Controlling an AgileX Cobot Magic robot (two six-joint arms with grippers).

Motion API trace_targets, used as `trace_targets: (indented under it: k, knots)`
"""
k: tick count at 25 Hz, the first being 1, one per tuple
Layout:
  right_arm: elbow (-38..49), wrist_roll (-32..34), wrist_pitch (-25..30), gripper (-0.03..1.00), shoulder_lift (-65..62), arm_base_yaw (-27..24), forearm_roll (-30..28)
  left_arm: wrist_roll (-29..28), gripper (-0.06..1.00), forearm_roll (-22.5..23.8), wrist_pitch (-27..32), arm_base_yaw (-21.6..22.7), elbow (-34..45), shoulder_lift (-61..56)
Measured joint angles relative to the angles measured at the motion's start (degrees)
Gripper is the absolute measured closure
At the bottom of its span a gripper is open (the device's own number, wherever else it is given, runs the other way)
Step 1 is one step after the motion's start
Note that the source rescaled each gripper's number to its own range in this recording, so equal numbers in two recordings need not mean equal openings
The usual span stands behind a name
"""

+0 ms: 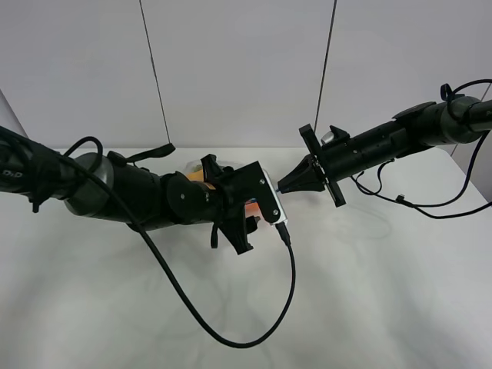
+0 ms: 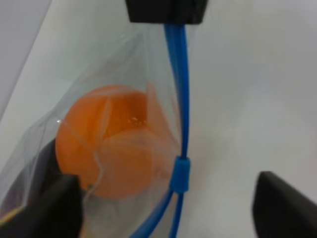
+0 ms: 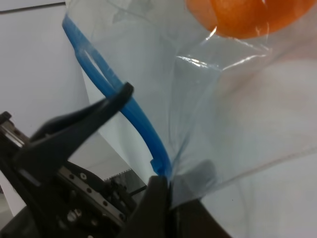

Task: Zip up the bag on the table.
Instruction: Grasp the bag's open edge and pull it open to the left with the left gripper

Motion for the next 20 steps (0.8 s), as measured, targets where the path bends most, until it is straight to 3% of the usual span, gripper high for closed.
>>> trace_targets:
  k: [7,13,20]
  knots:
    - [0.0,0.0,0.0,0.97,0.0,0.0,0.0,-0.32,0.37,-0.05,0.0,0.0,0.0,0.0]
    - [0.0,0.0,0.0,0.97,0.0,0.0,0.0,-0.38,0.59,-0.05,-0.06,-0.66,0.0,0.0]
    - [0.0,0.0,0.0,0.97,0.0,0.0,0.0,-0.43,0.63,-0.05,-0.39,-0.84,0.0,0.0]
